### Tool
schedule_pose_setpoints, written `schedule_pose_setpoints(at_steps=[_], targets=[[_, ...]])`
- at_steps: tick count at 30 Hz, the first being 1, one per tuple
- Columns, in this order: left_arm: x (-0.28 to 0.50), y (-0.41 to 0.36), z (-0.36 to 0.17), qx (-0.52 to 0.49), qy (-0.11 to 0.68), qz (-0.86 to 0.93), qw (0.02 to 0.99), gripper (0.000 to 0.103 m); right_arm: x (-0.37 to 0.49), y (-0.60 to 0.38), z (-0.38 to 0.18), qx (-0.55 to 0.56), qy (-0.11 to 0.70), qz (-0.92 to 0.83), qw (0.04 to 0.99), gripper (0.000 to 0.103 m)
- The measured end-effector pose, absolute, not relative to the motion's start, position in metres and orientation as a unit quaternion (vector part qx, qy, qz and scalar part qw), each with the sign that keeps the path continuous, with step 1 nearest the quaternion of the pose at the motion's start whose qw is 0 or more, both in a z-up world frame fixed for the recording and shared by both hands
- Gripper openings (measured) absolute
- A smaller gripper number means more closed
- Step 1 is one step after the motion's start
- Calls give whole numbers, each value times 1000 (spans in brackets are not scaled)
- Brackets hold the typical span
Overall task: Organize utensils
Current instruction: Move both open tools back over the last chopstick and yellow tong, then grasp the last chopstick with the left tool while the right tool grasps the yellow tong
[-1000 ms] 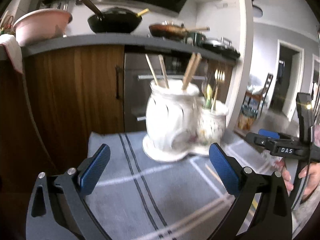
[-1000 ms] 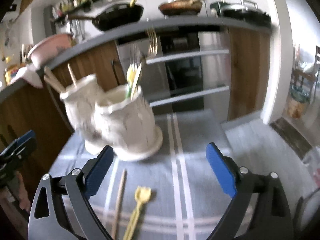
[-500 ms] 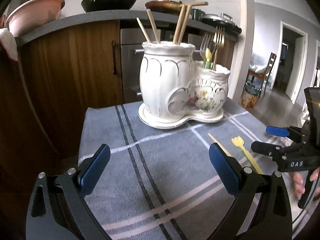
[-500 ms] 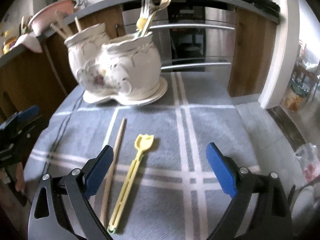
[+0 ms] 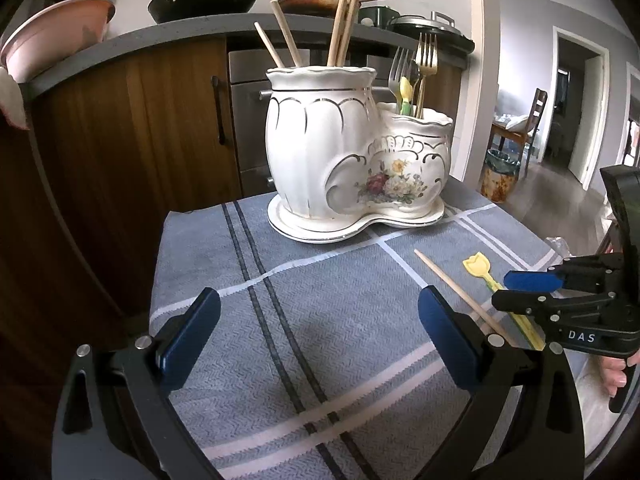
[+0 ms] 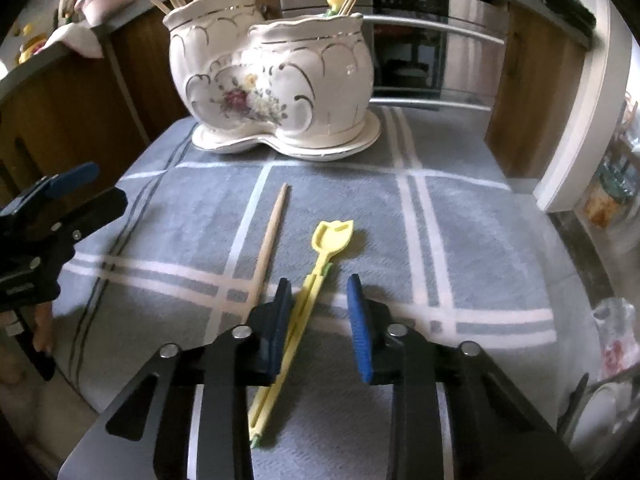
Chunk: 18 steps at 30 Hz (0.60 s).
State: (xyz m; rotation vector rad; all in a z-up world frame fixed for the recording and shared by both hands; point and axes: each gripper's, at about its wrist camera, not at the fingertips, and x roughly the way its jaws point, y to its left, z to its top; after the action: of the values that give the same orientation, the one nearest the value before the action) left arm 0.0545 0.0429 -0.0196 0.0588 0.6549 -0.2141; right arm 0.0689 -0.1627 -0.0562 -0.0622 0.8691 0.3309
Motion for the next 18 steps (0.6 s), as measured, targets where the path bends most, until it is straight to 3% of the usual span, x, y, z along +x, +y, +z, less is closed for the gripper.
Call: schedule_pose_setpoints(at_steps=[14, 18], targets=[[56, 37, -21, 38, 327, -112, 938, 98, 75, -162, -54, -33, 433, 162, 886, 24], [55, 37, -22, 39, 329, -111, 937, 98, 79, -166, -55, -26, 429, 164, 888, 11]])
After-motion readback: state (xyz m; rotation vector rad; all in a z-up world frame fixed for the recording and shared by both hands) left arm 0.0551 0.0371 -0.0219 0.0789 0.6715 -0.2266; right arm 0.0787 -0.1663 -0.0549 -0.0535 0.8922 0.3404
